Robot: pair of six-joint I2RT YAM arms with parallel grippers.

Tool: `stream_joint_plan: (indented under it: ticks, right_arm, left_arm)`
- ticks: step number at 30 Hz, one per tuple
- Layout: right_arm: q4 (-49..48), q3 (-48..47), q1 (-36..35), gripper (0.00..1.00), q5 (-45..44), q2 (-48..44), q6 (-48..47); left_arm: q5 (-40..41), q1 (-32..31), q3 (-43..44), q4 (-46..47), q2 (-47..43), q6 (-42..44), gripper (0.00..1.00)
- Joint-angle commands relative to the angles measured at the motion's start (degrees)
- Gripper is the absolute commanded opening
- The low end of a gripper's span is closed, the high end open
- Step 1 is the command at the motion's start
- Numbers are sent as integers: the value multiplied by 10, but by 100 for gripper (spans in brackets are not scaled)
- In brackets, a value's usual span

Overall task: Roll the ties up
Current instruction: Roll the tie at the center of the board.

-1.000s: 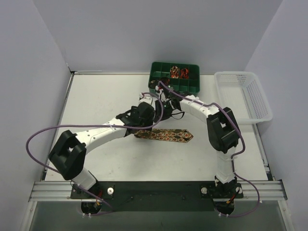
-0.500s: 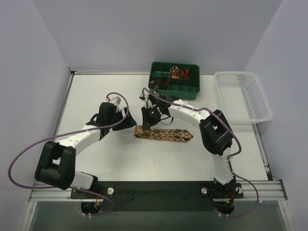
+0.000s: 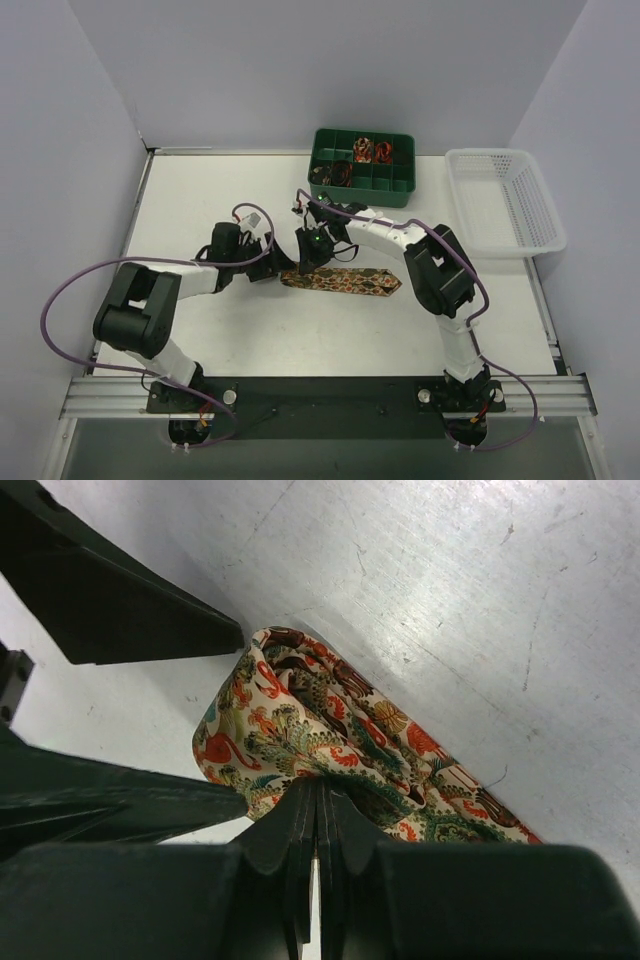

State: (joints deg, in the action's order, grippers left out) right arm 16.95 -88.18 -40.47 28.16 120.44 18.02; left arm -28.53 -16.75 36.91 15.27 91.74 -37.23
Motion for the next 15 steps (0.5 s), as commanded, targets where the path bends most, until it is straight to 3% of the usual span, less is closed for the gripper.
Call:
stream_joint_plan:
  ticks: [1,15]
  right_arm:
    - [14,12,5,1,-21,1,-8]
    - [12,15,6,1,-24,0,-6]
  left_arm:
    - [-45,5,-5,74,37,-25,82]
    - [-92,5,-40,234,98,-107,40]
